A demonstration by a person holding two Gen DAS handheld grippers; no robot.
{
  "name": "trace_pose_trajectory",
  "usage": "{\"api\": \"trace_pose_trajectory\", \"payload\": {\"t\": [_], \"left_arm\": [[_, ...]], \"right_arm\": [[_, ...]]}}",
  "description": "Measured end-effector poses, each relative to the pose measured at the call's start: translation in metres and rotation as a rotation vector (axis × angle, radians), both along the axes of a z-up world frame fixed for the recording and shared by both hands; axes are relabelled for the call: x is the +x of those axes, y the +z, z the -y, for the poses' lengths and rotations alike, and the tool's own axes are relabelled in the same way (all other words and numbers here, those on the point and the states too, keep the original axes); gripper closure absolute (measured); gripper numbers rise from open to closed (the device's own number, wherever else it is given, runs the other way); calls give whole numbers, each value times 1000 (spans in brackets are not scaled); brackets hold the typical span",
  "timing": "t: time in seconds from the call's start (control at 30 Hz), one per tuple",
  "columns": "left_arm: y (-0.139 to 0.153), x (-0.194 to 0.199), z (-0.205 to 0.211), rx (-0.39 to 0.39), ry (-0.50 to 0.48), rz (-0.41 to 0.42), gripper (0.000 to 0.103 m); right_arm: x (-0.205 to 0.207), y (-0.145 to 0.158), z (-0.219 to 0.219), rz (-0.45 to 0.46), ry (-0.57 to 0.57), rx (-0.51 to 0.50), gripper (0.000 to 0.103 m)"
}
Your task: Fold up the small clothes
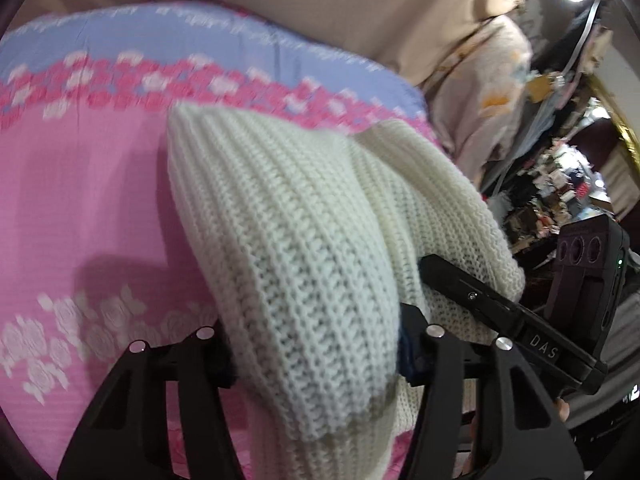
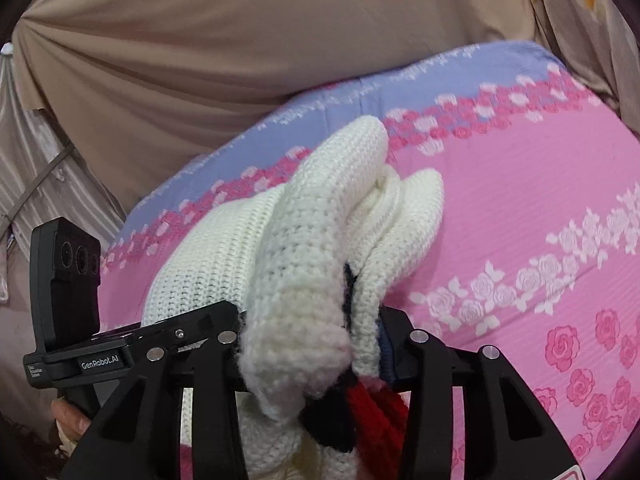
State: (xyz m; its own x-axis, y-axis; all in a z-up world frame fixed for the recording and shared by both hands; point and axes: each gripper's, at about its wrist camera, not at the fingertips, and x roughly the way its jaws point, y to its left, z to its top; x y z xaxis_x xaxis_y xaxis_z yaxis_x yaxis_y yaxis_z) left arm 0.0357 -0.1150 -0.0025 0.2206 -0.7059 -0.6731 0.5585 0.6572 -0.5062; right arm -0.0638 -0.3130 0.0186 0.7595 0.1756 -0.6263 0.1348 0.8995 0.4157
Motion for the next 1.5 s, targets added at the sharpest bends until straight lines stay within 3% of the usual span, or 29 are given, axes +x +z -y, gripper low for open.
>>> {"api": "trace_pose_trajectory", "payload": {"t": [0.13, 0.3, 0.43, 0.53, 0.6, 0.63, 0.67, 0.7, 0.77, 0.8, 0.9, 0.97, 1.0, 1.07, 1.1, 1.17, 1.23, 1.27, 1.37, 1.43, 1.5], "left_arm": [[56, -6, -28, -79, -33, 139, 49], [140, -12, -84, -188, -20, 404, 49], [172, 8, -111, -195, 44, 543, 41], [142, 61, -115, -93, 152, 516, 30], [96, 99, -114, 5, 239, 429, 25], [61, 121, -115, 80, 285, 349, 26], [36, 135, -119, 124, 322, 284, 28], [5, 146, -129, 172, 372, 198, 37], [-21, 143, -152, 153, 407, 101, 37], [-26, 136, -162, 126, 418, 86, 37], [-16, 113, -175, 101, 436, 119, 32], [-7, 105, -176, 74, 449, 136, 26], [-6, 104, -174, 67, 453, 136, 24], [-3, 105, -163, 79, 459, 149, 24], [-5, 104, -157, 94, 460, 160, 24], [-7, 105, -152, 130, 467, 176, 24], [-8, 106, -151, 139, 470, 177, 24], [-6, 105, -152, 141, 475, 184, 24], [-4, 104, -149, 189, 493, 222, 24], [-9, 108, -145, 227, 501, 224, 24], [-17, 112, -142, 253, 507, 210, 24]], "right_arm": [[-11, 55, -22, 188, 31, -62, 61], [-4, 119, -48, 446, 99, -72, 58], [54, 132, -68, 488, 147, -86, 51], [118, 95, -74, 373, 164, -43, 43], [170, 37, -72, 183, 165, 11, 43], [187, 8, -71, 88, 132, 14, 49], [197, -23, -69, -8, 85, -4, 64], [196, -43, -67, -63, 53, -6, 67], [176, -55, -60, -14, 67, 114, 66], [168, -53, -59, -4, 49, 121, 65], [155, -37, -65, 24, 58, 85, 57], [162, -31, -72, 26, 98, 93, 43], [166, -28, -77, 33, 104, 79, 41], [181, -27, -90, 26, 96, -21, 40], [190, -28, -95, 13, 94, -72, 40], [211, -35, -98, -26, 116, -82, 77], [218, -22, -95, 8, 130, -41, 80], [212, -2, -96, 91, 148, -34, 81], [202, 31, -94, 226, 154, -37, 81], [213, 17, -87, 179, 144, -28, 81], [240, -29, -82, -2, 118, -76, 80]]}}
